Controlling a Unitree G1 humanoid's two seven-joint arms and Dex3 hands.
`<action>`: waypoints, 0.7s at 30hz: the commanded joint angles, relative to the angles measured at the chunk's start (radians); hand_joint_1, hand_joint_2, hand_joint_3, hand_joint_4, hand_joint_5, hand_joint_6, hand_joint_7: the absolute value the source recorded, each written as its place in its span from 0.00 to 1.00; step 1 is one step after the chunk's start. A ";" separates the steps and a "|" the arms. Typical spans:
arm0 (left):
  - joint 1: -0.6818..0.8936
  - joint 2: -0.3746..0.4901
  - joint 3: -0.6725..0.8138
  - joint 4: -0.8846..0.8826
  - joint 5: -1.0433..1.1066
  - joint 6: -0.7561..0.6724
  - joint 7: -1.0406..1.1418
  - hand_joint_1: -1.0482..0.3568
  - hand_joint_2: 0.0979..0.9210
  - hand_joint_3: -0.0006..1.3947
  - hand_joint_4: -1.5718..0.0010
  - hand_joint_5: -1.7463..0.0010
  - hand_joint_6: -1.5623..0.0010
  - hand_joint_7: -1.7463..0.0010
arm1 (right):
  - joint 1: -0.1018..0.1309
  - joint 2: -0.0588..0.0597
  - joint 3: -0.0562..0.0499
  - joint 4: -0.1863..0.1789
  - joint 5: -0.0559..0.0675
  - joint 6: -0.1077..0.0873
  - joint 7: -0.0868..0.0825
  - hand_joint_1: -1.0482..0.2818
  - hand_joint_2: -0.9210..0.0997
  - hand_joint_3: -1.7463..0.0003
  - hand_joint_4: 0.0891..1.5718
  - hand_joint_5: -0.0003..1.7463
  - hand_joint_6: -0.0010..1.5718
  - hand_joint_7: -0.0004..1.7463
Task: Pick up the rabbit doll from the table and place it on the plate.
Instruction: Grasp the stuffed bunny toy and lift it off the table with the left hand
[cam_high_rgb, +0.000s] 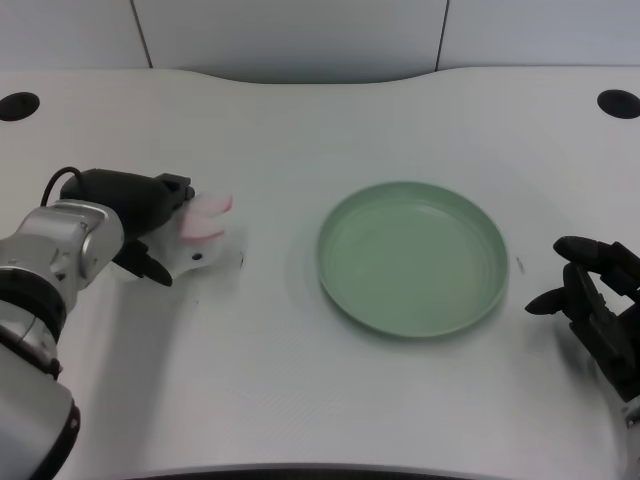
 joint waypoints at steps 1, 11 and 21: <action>-0.001 -0.003 0.019 0.013 -0.021 0.023 -0.043 0.35 0.98 0.00 0.79 0.92 0.90 0.75 | 0.000 -0.019 -0.012 0.010 0.015 0.000 0.002 0.59 0.18 0.66 0.51 0.70 0.55 0.40; 0.003 -0.010 0.016 0.014 -0.012 0.039 -0.027 0.34 0.99 0.00 0.78 0.93 0.89 0.75 | 0.025 0.000 0.000 -0.027 0.009 -0.007 -0.025 0.59 0.19 0.65 0.50 0.72 0.54 0.41; 0.031 0.005 -0.008 0.011 0.017 -0.003 0.126 0.61 1.00 0.06 0.71 0.86 0.78 0.44 | 0.027 0.001 -0.001 -0.029 0.024 -0.006 -0.028 0.59 0.24 0.61 0.50 0.74 0.53 0.45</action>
